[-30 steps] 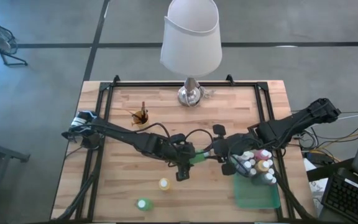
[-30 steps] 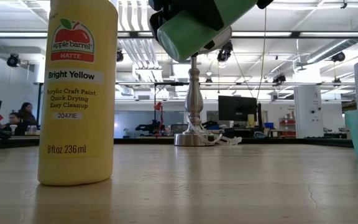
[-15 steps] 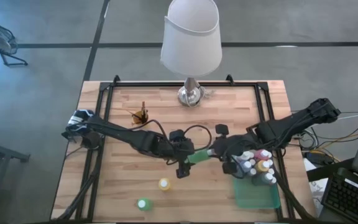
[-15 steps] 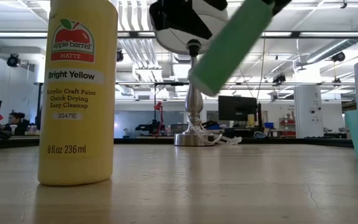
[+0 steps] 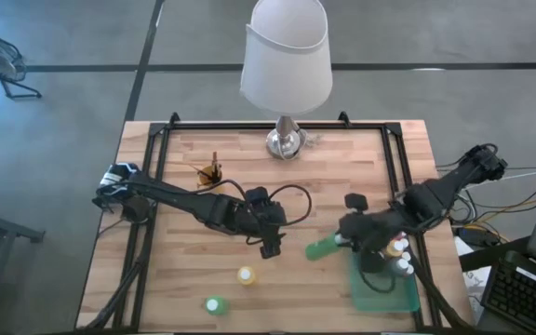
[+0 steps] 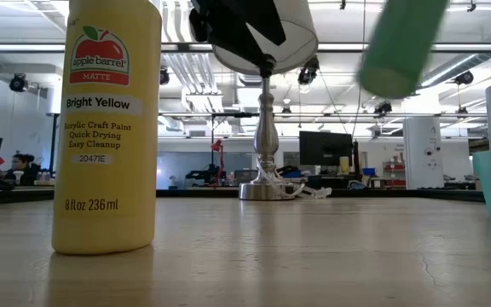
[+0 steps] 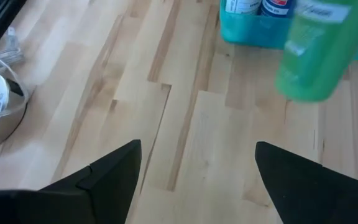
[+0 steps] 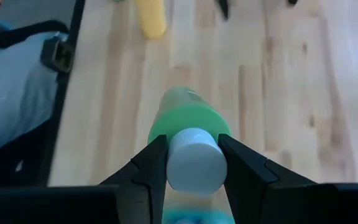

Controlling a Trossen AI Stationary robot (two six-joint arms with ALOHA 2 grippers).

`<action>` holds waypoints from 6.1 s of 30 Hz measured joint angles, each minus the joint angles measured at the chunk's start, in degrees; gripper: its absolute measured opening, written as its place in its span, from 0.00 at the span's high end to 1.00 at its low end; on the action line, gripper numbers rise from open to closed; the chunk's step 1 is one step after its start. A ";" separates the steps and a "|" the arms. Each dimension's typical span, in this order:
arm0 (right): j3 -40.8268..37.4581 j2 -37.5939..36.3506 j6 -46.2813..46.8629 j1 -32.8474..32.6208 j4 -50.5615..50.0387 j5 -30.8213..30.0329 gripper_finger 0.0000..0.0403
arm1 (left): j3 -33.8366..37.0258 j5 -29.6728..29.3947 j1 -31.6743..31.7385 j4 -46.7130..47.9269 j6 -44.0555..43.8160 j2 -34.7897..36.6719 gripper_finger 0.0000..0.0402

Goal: Pick & Place Paint Supplies
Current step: Put the green paint bottle into the green bin

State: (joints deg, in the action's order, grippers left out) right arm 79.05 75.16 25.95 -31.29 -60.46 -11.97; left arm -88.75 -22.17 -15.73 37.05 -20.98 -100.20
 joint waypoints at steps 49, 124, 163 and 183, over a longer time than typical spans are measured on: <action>0.41 2.10 44.41 -23.99 -19.53 -1.07 0.70 | 0.02 -0.24 0.25 -3.17 -0.23 -0.13 0.21; 1.19 7.74 34.99 -24.37 -18.78 -6.77 0.56 | 0.00 -0.22 0.36 -3.10 -0.11 0.07 0.21; 5.70 7.67 7.03 -10.14 -10.26 -29.12 0.63 | 2.06 -27.96 -50.54 24.09 -47.71 9.95 0.21; 5.60 7.63 7.04 -7.58 -7.58 -30.53 0.53 | 17.66 -28.16 -57.44 7.83 -62.83 0.82 0.21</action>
State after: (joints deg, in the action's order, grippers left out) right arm 84.65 82.78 32.99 -38.87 -68.03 -42.50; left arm -71.09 -50.33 -73.17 44.88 -83.81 -99.39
